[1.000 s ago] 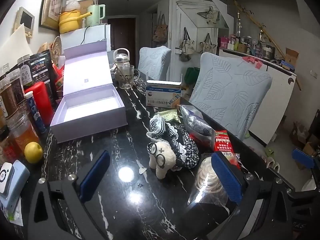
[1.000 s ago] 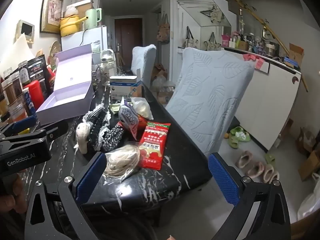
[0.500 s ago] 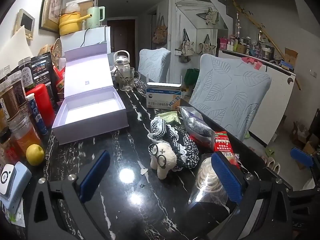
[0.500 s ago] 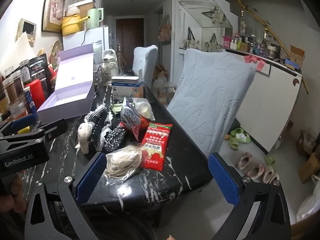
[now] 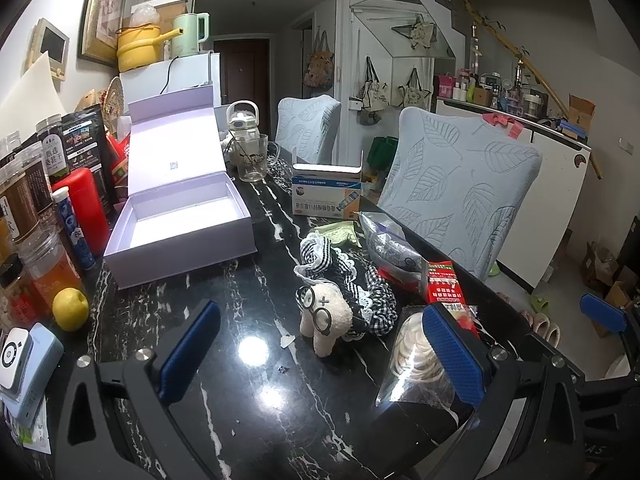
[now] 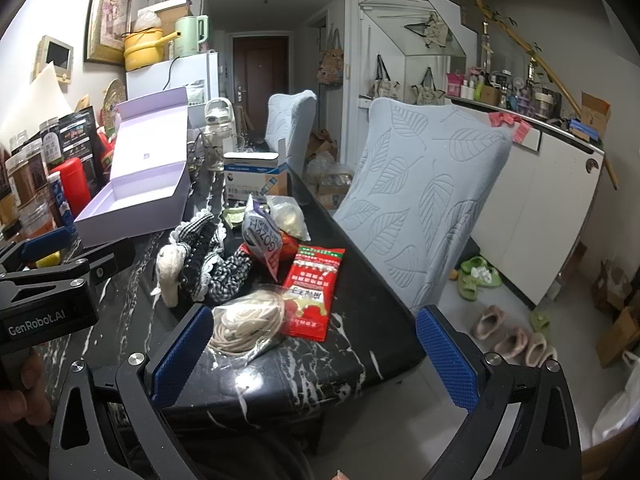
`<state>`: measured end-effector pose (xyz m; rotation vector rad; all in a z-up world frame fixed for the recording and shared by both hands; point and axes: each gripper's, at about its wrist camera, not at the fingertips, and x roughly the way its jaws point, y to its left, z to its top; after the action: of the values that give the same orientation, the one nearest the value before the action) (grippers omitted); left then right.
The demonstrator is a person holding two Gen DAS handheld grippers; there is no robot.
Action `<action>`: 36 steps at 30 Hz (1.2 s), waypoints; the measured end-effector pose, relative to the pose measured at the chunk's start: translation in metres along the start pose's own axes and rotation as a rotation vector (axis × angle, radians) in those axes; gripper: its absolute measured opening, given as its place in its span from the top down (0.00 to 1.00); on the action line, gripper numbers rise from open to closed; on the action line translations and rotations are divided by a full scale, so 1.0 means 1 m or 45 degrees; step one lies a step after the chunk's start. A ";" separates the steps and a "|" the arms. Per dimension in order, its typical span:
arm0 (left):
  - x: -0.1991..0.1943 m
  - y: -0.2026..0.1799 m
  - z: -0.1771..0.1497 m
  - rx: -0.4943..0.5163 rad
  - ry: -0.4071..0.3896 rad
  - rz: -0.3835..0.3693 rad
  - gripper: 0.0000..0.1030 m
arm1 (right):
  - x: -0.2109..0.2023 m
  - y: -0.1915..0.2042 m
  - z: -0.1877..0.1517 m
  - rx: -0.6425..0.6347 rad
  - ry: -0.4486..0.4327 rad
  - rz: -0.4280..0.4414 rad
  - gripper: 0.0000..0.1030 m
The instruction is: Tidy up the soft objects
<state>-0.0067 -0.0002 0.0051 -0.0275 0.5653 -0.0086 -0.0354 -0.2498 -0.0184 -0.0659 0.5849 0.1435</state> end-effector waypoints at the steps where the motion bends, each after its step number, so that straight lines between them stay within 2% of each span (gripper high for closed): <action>1: 0.000 0.000 0.000 0.001 0.000 0.000 0.00 | 0.000 0.000 0.000 0.000 0.000 -0.001 0.00; 36: 0.002 0.002 -0.006 -0.007 0.005 -0.001 0.00 | 0.001 0.005 -0.002 -0.027 0.003 0.009 0.00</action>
<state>-0.0084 0.0021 -0.0006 -0.0331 0.5690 -0.0081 -0.0360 -0.2448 -0.0207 -0.0847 0.5856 0.1562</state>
